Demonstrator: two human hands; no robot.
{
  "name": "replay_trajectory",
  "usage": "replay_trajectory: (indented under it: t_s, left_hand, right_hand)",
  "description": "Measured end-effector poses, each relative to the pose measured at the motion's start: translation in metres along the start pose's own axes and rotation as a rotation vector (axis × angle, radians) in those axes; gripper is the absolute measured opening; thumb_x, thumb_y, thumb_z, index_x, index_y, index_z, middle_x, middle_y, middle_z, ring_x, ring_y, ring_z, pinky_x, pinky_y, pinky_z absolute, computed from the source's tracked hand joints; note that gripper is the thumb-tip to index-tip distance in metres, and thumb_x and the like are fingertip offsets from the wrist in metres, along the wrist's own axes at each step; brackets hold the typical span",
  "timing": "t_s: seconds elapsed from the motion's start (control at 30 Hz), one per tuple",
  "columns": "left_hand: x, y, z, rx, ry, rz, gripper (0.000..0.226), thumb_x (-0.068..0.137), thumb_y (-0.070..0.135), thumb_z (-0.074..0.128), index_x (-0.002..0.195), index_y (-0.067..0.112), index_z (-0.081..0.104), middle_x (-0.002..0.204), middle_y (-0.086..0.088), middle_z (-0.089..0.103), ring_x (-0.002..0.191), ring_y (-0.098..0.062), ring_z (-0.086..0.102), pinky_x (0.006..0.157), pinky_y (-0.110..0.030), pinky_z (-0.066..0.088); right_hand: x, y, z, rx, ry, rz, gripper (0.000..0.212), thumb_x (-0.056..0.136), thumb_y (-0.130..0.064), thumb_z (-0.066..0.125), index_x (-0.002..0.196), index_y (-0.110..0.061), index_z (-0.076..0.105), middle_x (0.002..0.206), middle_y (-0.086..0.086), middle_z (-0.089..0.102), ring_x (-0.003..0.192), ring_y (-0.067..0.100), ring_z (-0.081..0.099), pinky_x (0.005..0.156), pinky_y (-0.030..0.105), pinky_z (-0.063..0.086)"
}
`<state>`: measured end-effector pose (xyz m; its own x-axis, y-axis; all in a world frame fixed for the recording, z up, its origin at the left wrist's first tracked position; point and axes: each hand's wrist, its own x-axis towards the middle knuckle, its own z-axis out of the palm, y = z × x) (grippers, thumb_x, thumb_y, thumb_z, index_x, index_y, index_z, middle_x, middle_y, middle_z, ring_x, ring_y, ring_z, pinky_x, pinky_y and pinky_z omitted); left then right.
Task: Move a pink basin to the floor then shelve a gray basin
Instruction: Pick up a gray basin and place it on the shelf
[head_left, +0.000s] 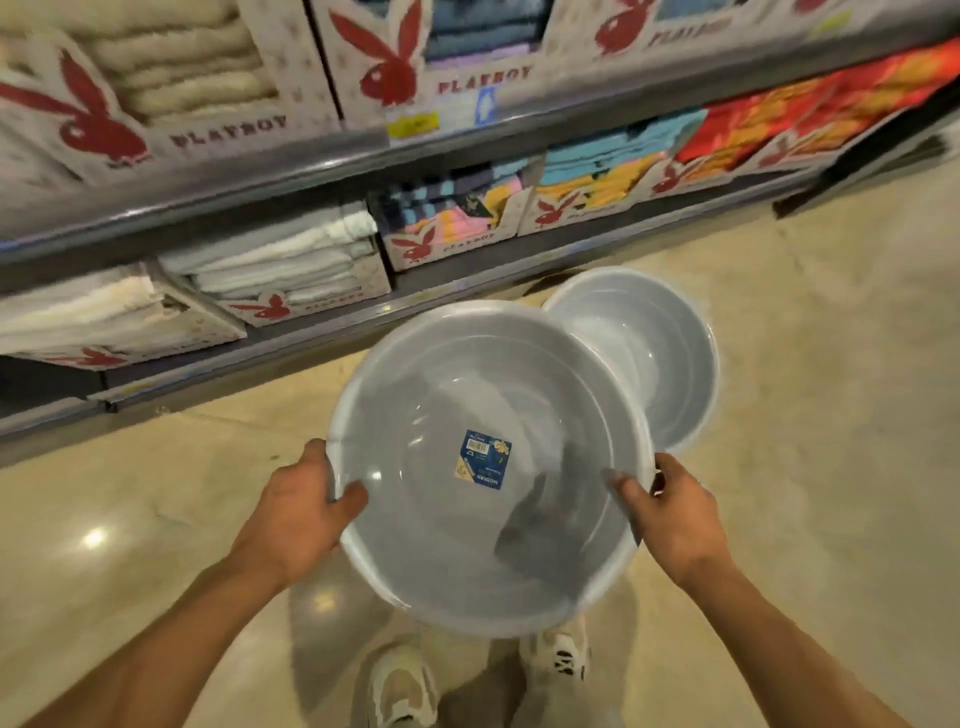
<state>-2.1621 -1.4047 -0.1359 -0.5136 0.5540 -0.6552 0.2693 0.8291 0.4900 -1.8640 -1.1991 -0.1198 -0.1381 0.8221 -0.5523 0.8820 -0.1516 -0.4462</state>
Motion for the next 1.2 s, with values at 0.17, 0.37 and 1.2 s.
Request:
replay_trajectory:
  t_s: [0.17, 0.37, 1.2]
  left_hand:
    - [0.034, 0.106, 0.025, 0.124, -0.068, 0.100, 0.027, 0.090, 0.034, 0.069, 0.103, 0.017, 0.051, 0.085, -0.004, 0.070, 0.059, -0.020, 0.072, 0.057, -0.040, 0.062]
    - [0.088, 0.183, 0.079, 0.275, -0.101, 0.142, 0.039, 0.090, 0.041, 0.070, 0.108, 0.015, 0.048, 0.086, -0.004, 0.068, 0.066, -0.020, 0.069, 0.056, -0.030, 0.056]
    - [0.234, 0.204, 0.180, 0.315, -0.089, 0.119, 0.031, 0.096, 0.026, 0.063, 0.108, 0.019, 0.035, 0.085, 0.000, 0.058, 0.070, -0.015, 0.060, 0.048, -0.028, 0.044]
  right_hand:
    - [0.024, 0.045, -0.060, 0.082, 0.117, 0.106, 0.018, 0.091, -0.030, 0.066, 0.090, -0.014, 0.057, 0.058, 0.002, 0.059, 0.054, 0.008, 0.054, 0.046, 0.026, 0.034]
    - [0.082, 0.097, -0.090, 0.256, 0.098, 0.201, 0.018, 0.086, -0.021, 0.071, 0.098, -0.014, 0.060, 0.082, 0.001, 0.063, 0.071, 0.015, 0.058, 0.052, 0.029, 0.040]
    - [0.223, 0.137, -0.026, 0.189, 0.130, 0.326, 0.019, 0.091, -0.014, 0.053, 0.109, -0.007, 0.054, 0.101, 0.006, 0.048, 0.070, 0.005, 0.043, 0.052, 0.014, 0.030]
